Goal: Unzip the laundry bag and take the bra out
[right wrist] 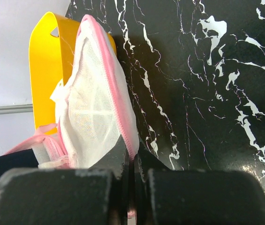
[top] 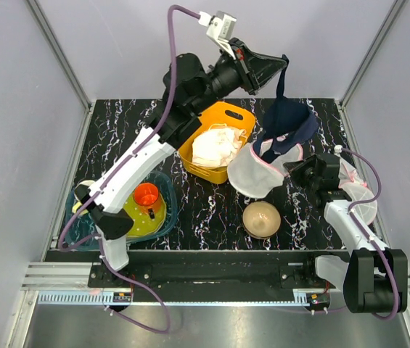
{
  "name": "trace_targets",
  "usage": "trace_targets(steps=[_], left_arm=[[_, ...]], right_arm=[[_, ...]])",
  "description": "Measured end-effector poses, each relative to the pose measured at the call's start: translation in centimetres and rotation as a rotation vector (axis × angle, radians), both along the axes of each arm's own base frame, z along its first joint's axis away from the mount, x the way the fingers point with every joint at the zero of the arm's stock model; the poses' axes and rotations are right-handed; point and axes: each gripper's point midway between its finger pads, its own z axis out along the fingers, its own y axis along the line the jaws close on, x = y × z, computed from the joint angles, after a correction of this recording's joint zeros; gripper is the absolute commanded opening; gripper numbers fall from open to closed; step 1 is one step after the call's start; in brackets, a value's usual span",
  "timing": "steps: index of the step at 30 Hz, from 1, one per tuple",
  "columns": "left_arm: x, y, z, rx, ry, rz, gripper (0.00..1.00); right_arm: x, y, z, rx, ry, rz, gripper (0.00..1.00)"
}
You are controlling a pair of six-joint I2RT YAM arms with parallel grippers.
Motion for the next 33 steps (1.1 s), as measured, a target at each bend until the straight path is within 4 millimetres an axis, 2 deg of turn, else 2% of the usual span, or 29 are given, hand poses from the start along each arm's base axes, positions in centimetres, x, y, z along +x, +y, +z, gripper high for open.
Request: trace_targets(steps=[4, 7, 9, 10, 14, 17, 19, 22, 23, 26, 29, 33], left_arm=[[-1.3, 1.7, 1.8, -0.039, -0.031, 0.005, 0.0], [-1.5, 2.1, 2.4, -0.057, -0.041, 0.006, 0.0], [-1.4, 2.0, 2.3, -0.057, -0.035, 0.005, 0.0], [-1.3, 1.9, 2.1, -0.055, -0.031, 0.004, 0.0], [-0.5, 0.7, 1.0, -0.056, -0.002, -0.009, 0.0], [0.8, -1.3, -0.9, -0.042, 0.044, -0.034, 0.0], [1.9, -2.7, -2.6, -0.023, 0.079, -0.045, 0.0], [3.3, -4.5, -5.7, 0.026, 0.137, -0.054, 0.0], [3.5, -4.9, -6.7, 0.045, 0.158, -0.056, 0.0], [3.5, -5.1, -7.6, 0.069, 0.18, -0.062, 0.0], [3.0, -4.5, -6.4, 0.053, 0.161, -0.065, 0.0], [0.9, -1.8, -2.6, 0.007, 0.091, -0.047, 0.0]], right_arm=[[-0.1, 0.0, -0.1, -0.006, 0.002, 0.002, 0.0], [-0.4, -0.2, 0.2, -0.021, 0.005, 0.002, 0.0], [-0.7, -0.3, 1.1, -0.033, -0.008, 0.0, 0.0], [-0.8, -0.4, 1.7, -0.038, -0.018, 0.001, 0.0], [-1.1, -0.4, 6.2, -0.052, -0.12, 0.006, 0.0], [-1.0, -0.3, 9.6, -0.048, -0.206, 0.013, 0.0], [-1.0, 0.0, 10.3, -0.042, -0.227, 0.024, 0.0], [-0.8, 0.1, 9.1, -0.038, -0.193, 0.032, 0.0], [-0.7, 0.1, 8.0, -0.038, -0.171, 0.031, 0.0], [-1.0, 0.0, 5.3, -0.041, -0.102, 0.028, 0.0], [-1.2, -0.3, 3.6, -0.053, -0.055, 0.012, 0.0], [-1.0, -1.1, 3.0, -0.081, -0.039, -0.022, 0.0]])
